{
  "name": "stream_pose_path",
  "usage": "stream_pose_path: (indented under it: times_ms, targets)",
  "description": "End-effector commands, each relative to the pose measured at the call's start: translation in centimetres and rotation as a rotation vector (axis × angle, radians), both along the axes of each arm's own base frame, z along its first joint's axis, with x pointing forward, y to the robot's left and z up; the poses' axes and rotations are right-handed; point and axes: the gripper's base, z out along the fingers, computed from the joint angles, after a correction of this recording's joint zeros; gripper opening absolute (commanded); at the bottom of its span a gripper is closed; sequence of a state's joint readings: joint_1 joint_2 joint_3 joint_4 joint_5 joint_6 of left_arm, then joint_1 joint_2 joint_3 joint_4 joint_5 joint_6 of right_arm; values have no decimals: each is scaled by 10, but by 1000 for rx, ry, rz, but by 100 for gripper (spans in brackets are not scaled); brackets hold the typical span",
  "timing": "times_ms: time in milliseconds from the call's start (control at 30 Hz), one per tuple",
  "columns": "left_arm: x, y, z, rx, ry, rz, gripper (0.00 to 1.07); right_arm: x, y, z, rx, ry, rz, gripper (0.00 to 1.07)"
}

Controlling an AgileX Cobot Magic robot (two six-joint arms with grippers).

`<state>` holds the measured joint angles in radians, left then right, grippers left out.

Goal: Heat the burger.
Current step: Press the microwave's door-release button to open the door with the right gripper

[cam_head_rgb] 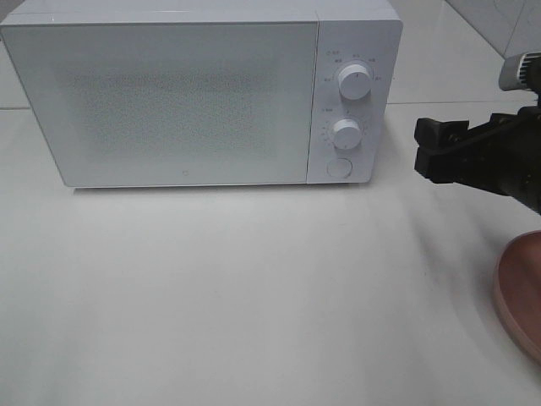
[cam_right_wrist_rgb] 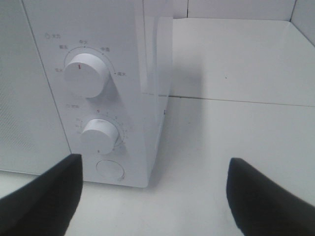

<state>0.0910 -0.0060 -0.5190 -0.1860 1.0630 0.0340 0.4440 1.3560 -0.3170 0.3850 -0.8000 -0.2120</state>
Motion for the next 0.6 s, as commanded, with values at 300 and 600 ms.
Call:
stream_pose_path:
  times_ms: [300, 600]
  targets:
    - [0, 0, -1, -3, 0, 0, 100, -4, 26, -19, -15, 14, -7, 76]
    - [0, 0, -1, -3, 0, 0, 100, -10, 39, -43, -42, 75, -76, 76]
